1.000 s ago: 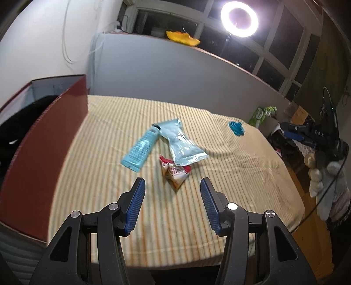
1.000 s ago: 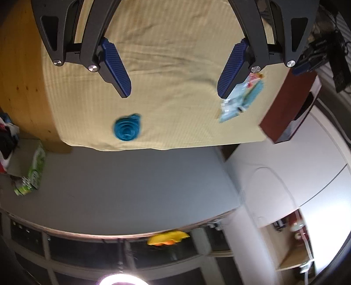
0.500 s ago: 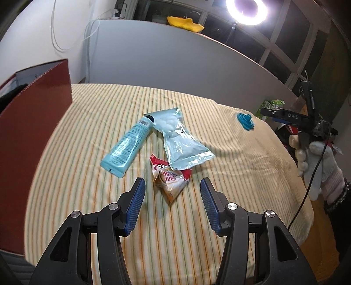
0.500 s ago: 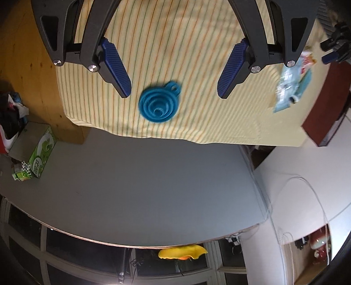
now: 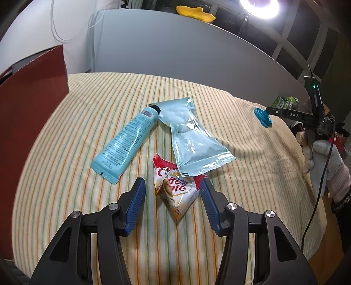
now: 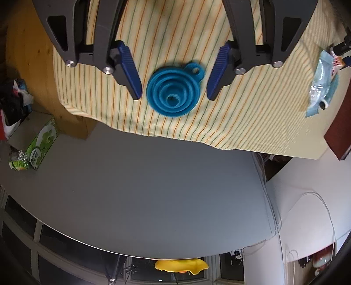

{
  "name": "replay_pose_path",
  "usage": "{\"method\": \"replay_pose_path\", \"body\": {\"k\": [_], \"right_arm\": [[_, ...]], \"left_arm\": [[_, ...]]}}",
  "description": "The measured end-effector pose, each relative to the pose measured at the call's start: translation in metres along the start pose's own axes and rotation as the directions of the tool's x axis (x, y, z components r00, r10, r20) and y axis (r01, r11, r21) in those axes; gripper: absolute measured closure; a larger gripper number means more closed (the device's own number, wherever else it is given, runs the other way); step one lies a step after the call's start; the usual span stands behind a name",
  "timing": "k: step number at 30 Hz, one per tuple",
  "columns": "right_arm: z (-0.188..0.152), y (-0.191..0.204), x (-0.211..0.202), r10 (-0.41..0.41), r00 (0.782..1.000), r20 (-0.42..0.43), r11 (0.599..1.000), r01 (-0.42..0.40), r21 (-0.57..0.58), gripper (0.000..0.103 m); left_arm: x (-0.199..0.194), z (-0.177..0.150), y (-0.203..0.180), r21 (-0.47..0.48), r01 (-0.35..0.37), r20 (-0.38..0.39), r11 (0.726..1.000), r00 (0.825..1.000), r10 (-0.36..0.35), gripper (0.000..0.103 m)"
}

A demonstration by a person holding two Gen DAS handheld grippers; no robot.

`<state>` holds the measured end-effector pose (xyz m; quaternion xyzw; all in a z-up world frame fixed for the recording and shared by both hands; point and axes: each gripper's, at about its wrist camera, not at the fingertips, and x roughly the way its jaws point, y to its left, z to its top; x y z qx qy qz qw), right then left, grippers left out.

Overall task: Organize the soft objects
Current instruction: 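Grasp the blue funnel with the right gripper while the left grasps the snack packet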

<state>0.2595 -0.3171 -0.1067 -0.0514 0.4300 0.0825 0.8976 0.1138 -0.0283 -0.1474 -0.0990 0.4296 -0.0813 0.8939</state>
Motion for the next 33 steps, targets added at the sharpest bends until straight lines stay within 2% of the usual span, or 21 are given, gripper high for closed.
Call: {"method": "replay_pose_path", "body": {"k": [1, 7, 12, 14, 25, 33], "right_arm": [[0.0, -0.001, 0.003, 0.002, 1.0, -0.005, 1.0, -0.002, -0.001, 0.059], [0.004, -0.005, 0.019, -0.001, 0.999, -0.035, 1.0, 0.002, 0.002, 0.07], [0.003, -0.003, 0.024, -0.004, 0.999, -0.042, 1.0, 0.004, -0.006, 0.072], [0.004, -0.001, 0.025, -0.009, 0.999, -0.04, 1.0, 0.008, -0.012, 0.074], [0.007, -0.002, 0.026, 0.004, 0.999, -0.045, 1.0, -0.005, -0.016, 0.078], [0.004, 0.0, 0.013, 0.02, 0.999, -0.031, 1.0, -0.019, 0.003, 0.079]], "left_arm": [[0.0, 0.0, 0.0, 0.003, -0.003, 0.001, 1.0, 1.0, 0.003, 0.053], [0.0, 0.001, 0.001, -0.008, -0.002, 0.006, 1.0, 1.0, 0.002, 0.061], [-0.001, 0.001, 0.003, -0.011, -0.006, 0.004, 1.0, 1.0, 0.006, 0.07], [-0.001, 0.002, 0.002, -0.01, -0.006, 0.006, 1.0, 1.0, 0.007, 0.076], [-0.004, 0.002, 0.005, -0.027, 0.001, 0.022, 1.0, 1.0, 0.0, 0.091], [-0.014, -0.001, 0.01, -0.044, 0.006, 0.031, 0.999, 0.999, -0.005, 0.091]]}}
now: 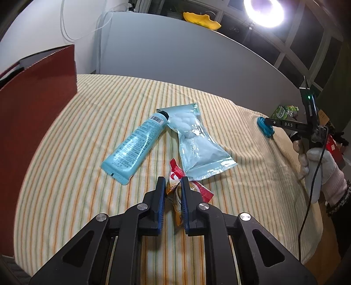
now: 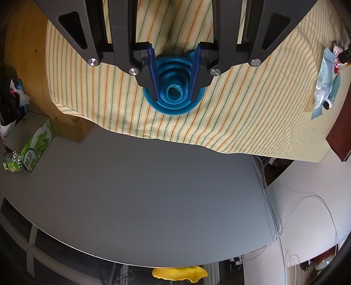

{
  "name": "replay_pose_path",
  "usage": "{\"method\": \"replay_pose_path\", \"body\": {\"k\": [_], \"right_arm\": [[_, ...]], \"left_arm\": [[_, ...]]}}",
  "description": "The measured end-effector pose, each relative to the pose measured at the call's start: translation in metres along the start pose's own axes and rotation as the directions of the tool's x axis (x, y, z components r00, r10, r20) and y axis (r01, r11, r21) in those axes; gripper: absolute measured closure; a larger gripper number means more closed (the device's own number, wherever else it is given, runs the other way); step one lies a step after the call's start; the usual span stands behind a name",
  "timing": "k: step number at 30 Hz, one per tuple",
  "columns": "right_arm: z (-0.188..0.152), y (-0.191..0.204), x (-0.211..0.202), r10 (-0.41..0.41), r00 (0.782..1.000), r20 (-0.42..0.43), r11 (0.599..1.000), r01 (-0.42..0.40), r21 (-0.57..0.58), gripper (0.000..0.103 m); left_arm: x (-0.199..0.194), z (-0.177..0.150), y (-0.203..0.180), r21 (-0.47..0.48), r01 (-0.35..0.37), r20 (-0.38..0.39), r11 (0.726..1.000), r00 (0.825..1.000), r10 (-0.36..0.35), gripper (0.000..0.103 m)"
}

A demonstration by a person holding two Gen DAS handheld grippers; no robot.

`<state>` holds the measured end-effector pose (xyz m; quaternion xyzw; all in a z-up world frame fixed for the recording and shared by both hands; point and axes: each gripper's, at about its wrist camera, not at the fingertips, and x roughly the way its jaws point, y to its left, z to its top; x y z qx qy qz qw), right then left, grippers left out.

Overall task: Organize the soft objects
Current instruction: 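Carry the funnel and snack packet over the red box with both grippers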

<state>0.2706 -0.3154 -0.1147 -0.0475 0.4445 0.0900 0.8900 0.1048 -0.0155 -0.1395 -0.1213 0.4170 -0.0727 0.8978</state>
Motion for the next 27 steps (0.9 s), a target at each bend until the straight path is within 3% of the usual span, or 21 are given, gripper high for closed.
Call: {"method": "replay_pose_path", "body": {"k": [15, 27], "right_arm": [[-0.014, 0.015, -0.072, 0.038, 0.997, 0.069, 0.999, -0.038, -0.001, 0.08], [0.013, 0.103, -0.132, 0.142, 0.977, 0.157, 0.984, -0.123, -0.125, 0.08]], "left_arm": [[-0.053, -0.002, 0.011, -0.018, 0.025, 0.088, 1.0, 0.996, -0.023, 0.091], [-0.125, 0.011, 0.055, -0.07, -0.004, 0.242, 0.998, 0.97, 0.021, 0.091]]}}
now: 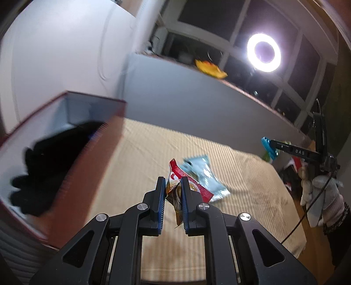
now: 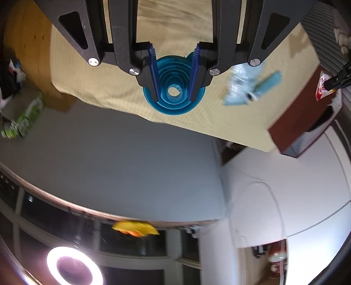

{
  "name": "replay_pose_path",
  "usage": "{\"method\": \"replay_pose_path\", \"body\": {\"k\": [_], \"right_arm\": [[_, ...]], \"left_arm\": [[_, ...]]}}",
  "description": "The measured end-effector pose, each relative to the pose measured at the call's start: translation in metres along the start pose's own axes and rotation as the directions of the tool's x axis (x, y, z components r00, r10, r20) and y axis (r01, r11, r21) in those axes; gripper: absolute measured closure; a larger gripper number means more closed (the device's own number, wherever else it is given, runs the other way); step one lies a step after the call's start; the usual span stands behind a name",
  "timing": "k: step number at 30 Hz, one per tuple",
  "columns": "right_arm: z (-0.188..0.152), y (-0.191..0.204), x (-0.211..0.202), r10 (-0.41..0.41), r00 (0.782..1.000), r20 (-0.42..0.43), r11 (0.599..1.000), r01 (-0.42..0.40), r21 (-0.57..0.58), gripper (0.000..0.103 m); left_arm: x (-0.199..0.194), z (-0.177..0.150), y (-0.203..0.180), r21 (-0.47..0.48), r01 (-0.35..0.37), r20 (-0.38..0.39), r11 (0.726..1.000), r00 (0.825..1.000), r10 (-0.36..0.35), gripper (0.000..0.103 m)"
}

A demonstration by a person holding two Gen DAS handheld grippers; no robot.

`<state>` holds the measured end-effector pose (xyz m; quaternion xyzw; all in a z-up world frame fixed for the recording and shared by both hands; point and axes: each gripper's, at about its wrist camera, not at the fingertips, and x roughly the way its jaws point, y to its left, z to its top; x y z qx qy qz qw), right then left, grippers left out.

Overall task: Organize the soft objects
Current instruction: 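Carry the funnel and snack packet over the red box with both grippers, then open both grippers to drop the funnel and snack packet into the box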

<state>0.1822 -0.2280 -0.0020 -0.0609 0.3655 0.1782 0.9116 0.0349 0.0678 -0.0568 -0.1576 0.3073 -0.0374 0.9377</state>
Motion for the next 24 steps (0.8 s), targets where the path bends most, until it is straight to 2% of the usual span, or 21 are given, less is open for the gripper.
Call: {"method": "replay_pose_path", "body": {"k": [5, 11, 15, 17, 24], "right_arm": [[0.03, 0.053, -0.001, 0.086, 0.996, 0.031, 0.995, -0.085, -0.046, 0.08], [0.065, 0.126, 0.014, 0.21, 0.977, 0.033, 0.971, -0.204, -0.125, 0.08], [0.086, 0.178, 0.031, 0.28, 0.96, 0.01, 0.947, -0.274, -0.166, 0.08], [0.095, 0.202, 0.039, 0.305, 0.952, -0.003, 0.934, -0.3, -0.191, 0.08], [0.107, 0.271, 0.072, 0.377, 0.924, -0.066, 0.894, -0.382, -0.233, 0.08]], "left_arm": [[-0.029, 0.017, 0.042, -0.04, -0.078, 0.072, 0.996, 0.994, 0.081, 0.091], [-0.049, 0.039, 0.089, -0.075, -0.174, 0.129, 0.982, 0.975, 0.182, 0.091], [-0.047, 0.05, 0.11, -0.071, -0.234, 0.147, 0.97, 0.959, 0.242, 0.091], [-0.044, 0.054, 0.12, -0.061, -0.283, 0.16, 0.957, 0.944, 0.29, 0.091], [-0.035, 0.058, 0.142, -0.043, -0.354, 0.157, 0.934, 0.921, 0.357, 0.091]]}}
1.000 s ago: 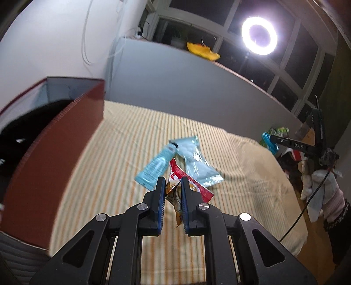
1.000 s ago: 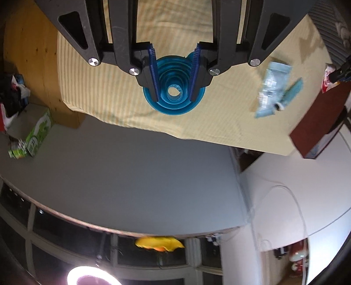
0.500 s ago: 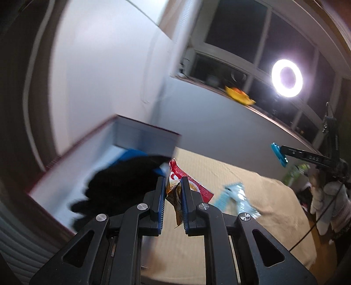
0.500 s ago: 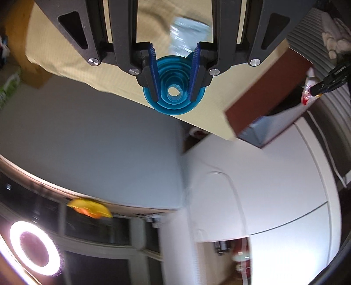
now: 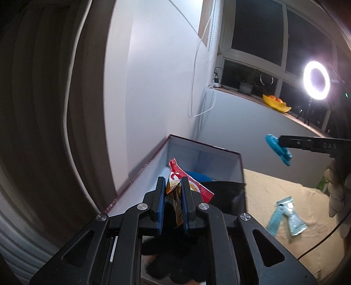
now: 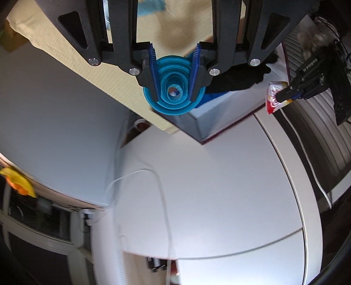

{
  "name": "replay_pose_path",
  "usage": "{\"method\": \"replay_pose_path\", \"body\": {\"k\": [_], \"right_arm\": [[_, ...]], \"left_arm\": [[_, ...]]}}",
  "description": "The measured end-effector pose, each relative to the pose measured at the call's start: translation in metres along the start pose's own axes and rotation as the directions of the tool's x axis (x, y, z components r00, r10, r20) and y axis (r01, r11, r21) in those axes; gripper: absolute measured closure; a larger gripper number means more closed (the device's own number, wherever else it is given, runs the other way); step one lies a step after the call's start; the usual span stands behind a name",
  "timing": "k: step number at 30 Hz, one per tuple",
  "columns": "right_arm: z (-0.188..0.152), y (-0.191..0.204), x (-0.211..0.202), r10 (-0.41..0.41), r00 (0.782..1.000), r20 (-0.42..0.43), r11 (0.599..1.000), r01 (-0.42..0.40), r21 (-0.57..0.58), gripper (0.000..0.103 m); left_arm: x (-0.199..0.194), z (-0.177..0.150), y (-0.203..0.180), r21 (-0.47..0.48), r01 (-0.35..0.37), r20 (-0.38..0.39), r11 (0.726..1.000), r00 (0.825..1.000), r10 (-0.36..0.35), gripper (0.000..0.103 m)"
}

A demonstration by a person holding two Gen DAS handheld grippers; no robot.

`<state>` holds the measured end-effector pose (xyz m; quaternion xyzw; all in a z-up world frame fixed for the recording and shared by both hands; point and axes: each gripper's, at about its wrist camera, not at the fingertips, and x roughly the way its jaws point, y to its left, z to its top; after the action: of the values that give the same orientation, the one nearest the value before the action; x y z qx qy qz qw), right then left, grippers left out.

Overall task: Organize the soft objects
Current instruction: 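Open both grippers to drop the funnel and snack packet into the box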

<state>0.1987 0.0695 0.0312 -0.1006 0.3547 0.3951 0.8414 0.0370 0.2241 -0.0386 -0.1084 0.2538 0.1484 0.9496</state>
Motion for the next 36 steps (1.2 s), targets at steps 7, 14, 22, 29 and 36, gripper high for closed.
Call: {"method": "replay_pose_path", "body": {"k": [7, 14, 22, 29, 36], "right_arm": [[0.01, 0.024, 0.055, 0.067, 0.996, -0.057, 0.997, -0.065, 0.038, 0.08], [0.012, 0.035, 0.083, 0.067, 0.994, -0.092, 0.998, -0.065, 0.019, 0.076], [0.016, 0.039, 0.074, 0.046, 0.997, -0.067, 0.999, -0.046, 0.014, 0.038], [0.009, 0.036, 0.048, 0.048, 0.997, -0.054, 0.999, -0.048, 0.013, 0.038], [-0.013, 0.013, 0.0, 0.029, 0.999, -0.017, 0.998, -0.028, 0.05, 0.038]], "left_arm": [[0.01, 0.007, -0.008, 0.064, -0.039, 0.01, 0.997, 0.999, 0.038, 0.091], [0.013, 0.011, -0.02, 0.129, -0.055, 0.02, 0.99, 0.998, 0.053, 0.082], [0.006, 0.011, -0.017, 0.107, -0.043, 0.032, 0.993, 0.999, 0.04, 0.055], [-0.01, 0.015, -0.013, 0.081, -0.036, 0.057, 0.996, 0.998, 0.031, 0.055], [-0.03, 0.011, -0.024, 0.078, 0.011, 0.071, 0.997, 0.997, -0.016, 0.055]]}}
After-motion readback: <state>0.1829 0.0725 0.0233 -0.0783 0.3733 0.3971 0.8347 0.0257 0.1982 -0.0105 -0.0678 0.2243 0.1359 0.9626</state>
